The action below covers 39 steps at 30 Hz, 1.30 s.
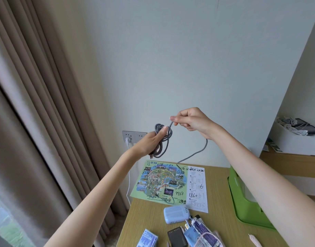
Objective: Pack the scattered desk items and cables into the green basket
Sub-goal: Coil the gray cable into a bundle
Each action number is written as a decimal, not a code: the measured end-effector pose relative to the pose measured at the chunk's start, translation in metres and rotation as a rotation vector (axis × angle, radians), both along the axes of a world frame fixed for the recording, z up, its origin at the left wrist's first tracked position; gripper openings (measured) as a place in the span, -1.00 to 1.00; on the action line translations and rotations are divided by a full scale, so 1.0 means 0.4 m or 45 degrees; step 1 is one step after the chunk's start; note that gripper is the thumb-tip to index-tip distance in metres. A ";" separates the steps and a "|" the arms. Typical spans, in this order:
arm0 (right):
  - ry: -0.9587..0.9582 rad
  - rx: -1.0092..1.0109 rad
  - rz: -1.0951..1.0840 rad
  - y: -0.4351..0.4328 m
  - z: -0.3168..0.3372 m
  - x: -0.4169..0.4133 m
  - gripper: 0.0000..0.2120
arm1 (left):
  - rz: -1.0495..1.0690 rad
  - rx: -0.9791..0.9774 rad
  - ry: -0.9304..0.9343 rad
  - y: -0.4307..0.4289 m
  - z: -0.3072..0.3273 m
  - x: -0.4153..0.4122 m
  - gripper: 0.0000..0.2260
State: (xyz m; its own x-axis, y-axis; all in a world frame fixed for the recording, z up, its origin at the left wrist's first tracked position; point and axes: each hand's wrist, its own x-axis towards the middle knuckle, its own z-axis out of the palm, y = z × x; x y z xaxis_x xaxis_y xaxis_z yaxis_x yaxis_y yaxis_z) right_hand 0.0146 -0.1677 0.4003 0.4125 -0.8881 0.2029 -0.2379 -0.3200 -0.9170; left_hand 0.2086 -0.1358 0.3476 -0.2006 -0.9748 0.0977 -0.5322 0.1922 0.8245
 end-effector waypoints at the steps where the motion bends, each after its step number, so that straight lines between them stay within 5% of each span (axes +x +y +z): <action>1: 0.005 -0.011 0.007 0.000 0.001 0.005 -0.76 | -0.052 0.011 -0.019 0.005 0.000 -0.009 -0.57; 11: -0.093 -0.024 -0.185 -0.014 -0.061 0.005 -0.62 | -0.193 0.224 0.247 0.027 0.028 -0.047 -0.75; 19: -0.249 0.172 -0.063 -0.003 -0.121 0.001 -0.60 | 0.148 0.072 0.588 0.002 0.032 -0.038 -0.75; 29: -0.338 0.435 0.137 0.019 -0.126 0.068 -0.57 | 0.183 -0.049 0.733 0.008 0.042 -0.073 -0.72; 39: -0.139 0.401 0.083 0.013 -0.128 0.065 -0.63 | 0.281 -0.084 0.832 0.007 0.052 -0.048 -0.80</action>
State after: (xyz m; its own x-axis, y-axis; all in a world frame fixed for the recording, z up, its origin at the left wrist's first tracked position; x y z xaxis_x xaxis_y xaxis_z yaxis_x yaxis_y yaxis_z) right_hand 0.0406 -0.1624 0.3490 0.4618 -0.8864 -0.0313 -0.1213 -0.0281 -0.9922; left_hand 0.1895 -0.1329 0.3682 0.1221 -0.9739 0.1912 0.0375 0.1971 0.9797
